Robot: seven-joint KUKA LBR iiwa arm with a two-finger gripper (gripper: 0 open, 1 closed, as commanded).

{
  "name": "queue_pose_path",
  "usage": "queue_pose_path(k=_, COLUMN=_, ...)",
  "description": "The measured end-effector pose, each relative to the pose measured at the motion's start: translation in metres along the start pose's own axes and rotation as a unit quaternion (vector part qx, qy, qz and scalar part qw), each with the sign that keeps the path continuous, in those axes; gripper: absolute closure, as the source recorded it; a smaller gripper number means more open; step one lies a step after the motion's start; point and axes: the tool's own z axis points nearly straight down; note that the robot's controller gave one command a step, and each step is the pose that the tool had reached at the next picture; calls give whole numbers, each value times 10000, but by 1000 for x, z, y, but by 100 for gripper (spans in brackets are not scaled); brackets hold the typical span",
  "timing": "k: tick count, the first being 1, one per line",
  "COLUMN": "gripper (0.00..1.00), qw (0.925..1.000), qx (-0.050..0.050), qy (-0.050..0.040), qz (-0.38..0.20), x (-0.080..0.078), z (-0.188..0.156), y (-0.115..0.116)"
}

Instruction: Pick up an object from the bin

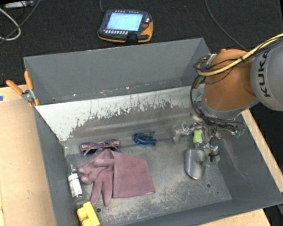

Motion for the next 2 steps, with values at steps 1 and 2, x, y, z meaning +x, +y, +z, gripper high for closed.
queue_pose_path(k=1, gripper=0, qw=9955, qx=6, qy=-10, qz=952, x=-5, z=-53, y=2)
queue_pose_path(k=2, gripper=0, qw=9828, qx=-32, qy=12, qz=-1845, x=-20, z=-18, y=16)
